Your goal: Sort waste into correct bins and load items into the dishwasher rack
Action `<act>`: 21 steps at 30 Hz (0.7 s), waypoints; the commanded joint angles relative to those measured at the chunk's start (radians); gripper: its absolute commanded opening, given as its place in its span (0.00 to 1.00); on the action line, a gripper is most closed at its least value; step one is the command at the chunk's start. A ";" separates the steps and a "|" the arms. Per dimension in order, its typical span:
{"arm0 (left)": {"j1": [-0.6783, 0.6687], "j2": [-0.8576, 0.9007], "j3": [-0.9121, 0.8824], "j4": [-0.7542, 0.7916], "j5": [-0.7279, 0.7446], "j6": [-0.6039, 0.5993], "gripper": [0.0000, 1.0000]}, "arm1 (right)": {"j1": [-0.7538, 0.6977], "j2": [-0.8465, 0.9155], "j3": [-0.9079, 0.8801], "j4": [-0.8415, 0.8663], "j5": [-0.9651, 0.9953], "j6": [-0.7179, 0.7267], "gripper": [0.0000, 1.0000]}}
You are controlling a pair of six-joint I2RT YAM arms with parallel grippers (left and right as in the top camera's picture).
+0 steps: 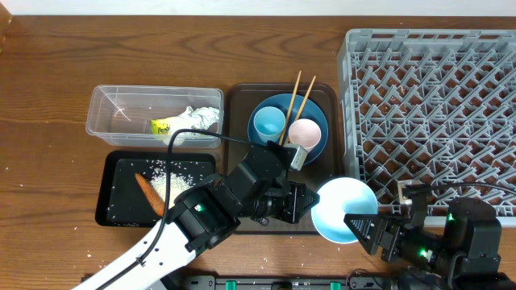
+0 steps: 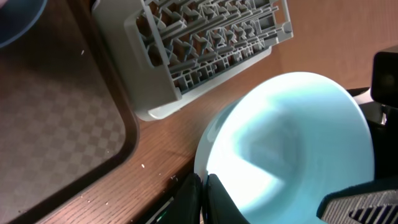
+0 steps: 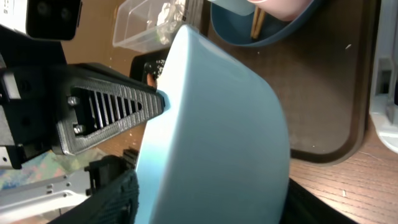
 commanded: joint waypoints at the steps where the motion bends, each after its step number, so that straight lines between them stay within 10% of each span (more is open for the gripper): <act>1: -0.002 -0.013 0.000 0.003 0.008 0.003 0.06 | -0.006 0.004 0.003 0.017 -0.046 0.007 0.56; 21: -0.001 -0.013 0.000 -0.007 0.006 0.003 0.17 | -0.006 0.004 0.003 0.058 0.023 0.031 0.44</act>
